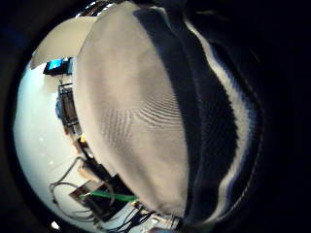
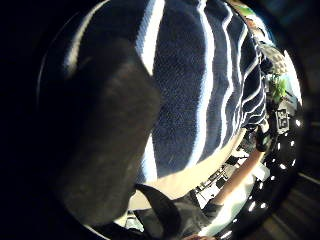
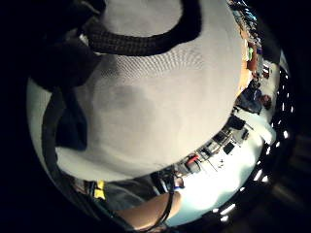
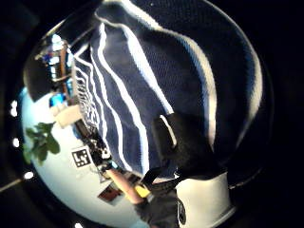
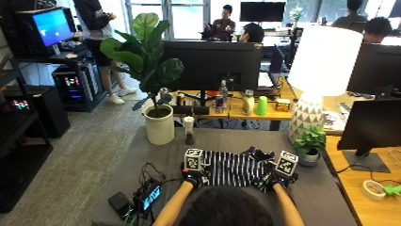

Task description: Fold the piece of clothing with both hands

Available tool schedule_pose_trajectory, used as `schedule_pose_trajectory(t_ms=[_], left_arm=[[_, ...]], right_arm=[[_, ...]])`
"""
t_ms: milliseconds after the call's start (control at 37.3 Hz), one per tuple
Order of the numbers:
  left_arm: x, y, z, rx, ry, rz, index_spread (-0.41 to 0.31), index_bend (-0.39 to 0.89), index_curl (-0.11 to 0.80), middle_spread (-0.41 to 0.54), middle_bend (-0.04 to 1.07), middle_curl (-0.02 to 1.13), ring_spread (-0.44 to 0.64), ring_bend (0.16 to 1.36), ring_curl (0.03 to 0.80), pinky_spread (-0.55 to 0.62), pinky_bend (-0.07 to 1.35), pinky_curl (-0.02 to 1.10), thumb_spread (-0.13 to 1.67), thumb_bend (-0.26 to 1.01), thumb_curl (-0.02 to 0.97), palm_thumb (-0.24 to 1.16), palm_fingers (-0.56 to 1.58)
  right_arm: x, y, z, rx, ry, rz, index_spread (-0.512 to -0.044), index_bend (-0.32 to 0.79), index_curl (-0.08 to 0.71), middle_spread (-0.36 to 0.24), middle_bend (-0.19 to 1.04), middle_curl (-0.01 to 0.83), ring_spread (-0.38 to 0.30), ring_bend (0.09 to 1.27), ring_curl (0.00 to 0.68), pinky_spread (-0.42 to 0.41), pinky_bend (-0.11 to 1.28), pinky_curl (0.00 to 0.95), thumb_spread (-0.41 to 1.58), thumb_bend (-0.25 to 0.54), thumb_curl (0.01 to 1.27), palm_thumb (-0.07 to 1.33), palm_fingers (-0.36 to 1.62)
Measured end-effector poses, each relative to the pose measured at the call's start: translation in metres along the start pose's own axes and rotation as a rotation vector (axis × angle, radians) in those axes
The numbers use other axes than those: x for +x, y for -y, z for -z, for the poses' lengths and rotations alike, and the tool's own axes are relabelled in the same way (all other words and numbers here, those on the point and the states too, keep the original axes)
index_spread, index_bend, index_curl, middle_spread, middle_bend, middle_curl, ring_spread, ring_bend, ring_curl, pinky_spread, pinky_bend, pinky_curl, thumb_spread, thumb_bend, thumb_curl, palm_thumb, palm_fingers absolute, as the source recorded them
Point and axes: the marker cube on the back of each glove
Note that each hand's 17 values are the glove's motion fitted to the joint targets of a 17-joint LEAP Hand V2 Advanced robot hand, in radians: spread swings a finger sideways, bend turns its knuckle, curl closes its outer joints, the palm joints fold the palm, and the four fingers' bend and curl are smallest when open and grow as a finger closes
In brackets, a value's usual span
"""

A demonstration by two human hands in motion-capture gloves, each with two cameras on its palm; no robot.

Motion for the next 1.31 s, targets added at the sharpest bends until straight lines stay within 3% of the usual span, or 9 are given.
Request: schedule_pose_trajectory(t_ms=[107,268,509,643,777,884,1018,1152,1313], left_arm=[[-0.001,0.004,0.001,0.054,-0.012,-0.007,-0.084,0.16,0.386,0.105,0.12,0.29,0.20,0.52,0.388,0.31,0.40,0.37,1.33,-0.03,0.265,0.09,0.09],[0.000,0.001,0.005,-0.042,0.004,0.033,-0.079,0.17,0.381,0.131,0.15,0.27,0.25,0.53,0.369,0.37,0.39,0.35,1.32,-0.02,0.246,0.07,0.09],[-0.002,-0.007,0.029,-0.158,-0.019,0.024,-0.089,0.17,0.375,0.138,0.15,0.26,0.26,0.54,0.355,0.35,0.41,0.35,1.29,-0.01,0.231,0.06,0.14],[-0.004,-0.021,0.074,-0.031,-0.129,-0.020,-0.079,0.14,0.363,0.124,0.17,0.26,0.19,0.58,0.355,0.26,0.43,0.36,1.29,0.00,0.232,0.10,0.25],[-0.016,-0.038,0.125,0.134,-0.148,-0.065,-0.069,0.12,0.342,0.101,0.18,0.28,0.14,0.60,0.360,0.18,0.46,0.37,1.29,-0.01,0.228,0.12,0.29],[-0.038,-0.038,0.160,0.308,-0.166,-0.040,-0.065,0.13,0.334,0.089,0.18,0.29,0.12,0.61,0.361,0.14,0.46,0.37,1.30,-0.01,0.224,0.12,0.32],[-0.066,-0.037,0.177,0.328,-0.258,-0.017,-0.062,0.10,0.312,0.063,0.19,0.30,0.08,0.63,0.360,0.09,0.48,0.37,1.31,-0.01,0.219,0.14,0.37],[-0.088,-0.052,0.189,0.378,-0.301,-0.011,-0.064,0.12,0.303,0.044,0.19,0.31,0.05,0.63,0.359,0.05,0.48,0.37,1.33,0.00,0.217,0.16,0.42],[-0.112,-0.083,0.203,0.483,-0.359,0.030,-0.072,0.19,0.337,0.008,0.18,0.33,0.03,0.56,0.340,0.04,0.41,0.35,1.36,0.00,0.214,0.18,0.50]], right_arm=[[-0.006,0.008,0.001,0.136,0.013,0.072,-0.287,0.02,0.136,0.055,0.28,0.426,0.115,0.52,0.392,0.171,0.81,0.425,1.13,-0.007,0.43,0.54,0.39],[-0.009,0.010,0.007,0.174,0.029,-0.001,-0.284,0.04,0.116,0.002,0.34,0.438,-0.013,0.62,0.400,0.006,0.81,0.410,1.13,0.049,0.44,0.71,0.69],[-0.021,0.012,0.015,0.068,0.184,-0.009,-0.262,0.05,0.118,-0.053,0.36,0.454,-0.160,0.75,0.450,-0.172,0.80,0.419,1.05,0.103,0.48,0.93,1.00],[-0.030,0.006,0.040,0.031,0.269,0.029,-0.247,0.14,0.171,-0.089,0.35,0.470,-0.198,0.78,0.477,-0.216,0.77,0.435,0.96,0.118,0.51,1.04,1.17],[-0.052,-0.012,0.082,0.152,0.277,0.088,-0.236,0.14,0.208,-0.110,0.36,0.482,-0.211,0.76,0.485,-0.232,0.76,0.448,0.85,0.079,0.53,1.08,1.19],[-0.094,-0.040,0.116,0.203,0.220,0.203,-0.228,0.15,0.233,-0.123,0.34,0.486,-0.220,0.74,0.484,-0.237,0.75,0.454,0.71,0.021,0.55,1.06,1.18],[-0.176,-0.023,0.141,0.346,0.097,0.247,-0.219,0.13,0.252,-0.133,0.33,0.492,-0.227,0.73,0.484,-0.242,0.75,0.460,0.60,-0.013,0.58,1.07,1.18],[-0.246,-0.078,0.122,0.302,-0.004,0.344,-0.216,0.12,0.260,-0.138,0.33,0.497,-0.231,0.72,0.487,-0.244,0.75,0.467,0.54,-0.024,0.60,1.08,1.18],[-0.318,-0.141,0.049,0.131,-0.070,0.457,-0.210,0.10,0.260,-0.143,0.34,0.509,-0.233,0.73,0.492,-0.250,0.76,0.473,0.50,-0.029,0.62,1.08,1.17]])
